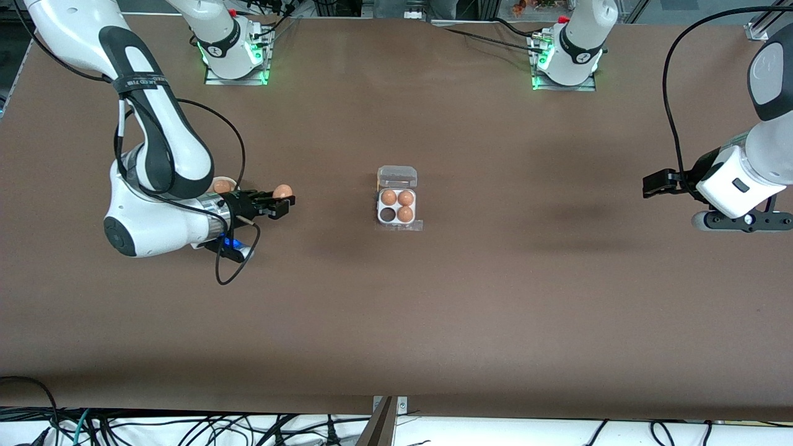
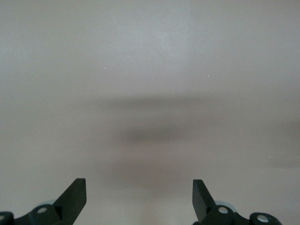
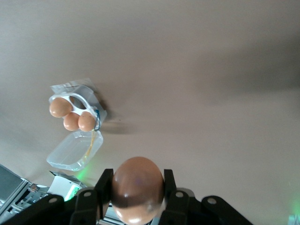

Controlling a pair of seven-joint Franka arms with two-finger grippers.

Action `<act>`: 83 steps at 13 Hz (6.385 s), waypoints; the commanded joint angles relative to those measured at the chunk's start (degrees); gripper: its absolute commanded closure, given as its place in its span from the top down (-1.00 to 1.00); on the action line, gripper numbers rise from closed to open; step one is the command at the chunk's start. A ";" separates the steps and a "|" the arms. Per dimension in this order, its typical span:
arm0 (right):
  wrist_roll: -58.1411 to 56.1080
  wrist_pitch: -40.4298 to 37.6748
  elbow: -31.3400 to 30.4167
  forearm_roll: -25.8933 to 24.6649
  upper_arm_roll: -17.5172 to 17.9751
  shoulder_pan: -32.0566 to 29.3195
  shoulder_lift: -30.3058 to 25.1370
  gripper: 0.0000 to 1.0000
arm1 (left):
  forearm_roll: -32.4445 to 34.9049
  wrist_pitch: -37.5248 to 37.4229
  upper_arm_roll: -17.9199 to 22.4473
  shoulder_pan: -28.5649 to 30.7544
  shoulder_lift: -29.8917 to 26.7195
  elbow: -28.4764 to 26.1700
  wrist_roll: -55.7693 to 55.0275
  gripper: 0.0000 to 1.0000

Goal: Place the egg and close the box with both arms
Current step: 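Lift the egg and carry it toward the egg box, then lower the egg into the empty slot and open the right gripper, then withdraw the right gripper while the left gripper reaches toward the box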

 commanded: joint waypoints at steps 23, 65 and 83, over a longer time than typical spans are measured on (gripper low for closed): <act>-59.34 23.87 5.06 -9.33 2.35 8.62 3.34 -0.76 | -0.92 -0.73 0.09 0.37 0.19 1.11 -0.10 1.00; -137.79 31.88 -4.52 41.58 2.00 16.97 14.68 -0.60 | -0.92 -0.73 0.09 0.20 0.27 0.93 -0.36 1.00; -116.99 23.83 -0.92 27.61 -8.16 12.84 4.23 1.00 | -13.19 -0.47 -2.98 -0.59 1.41 1.19 -3.08 0.51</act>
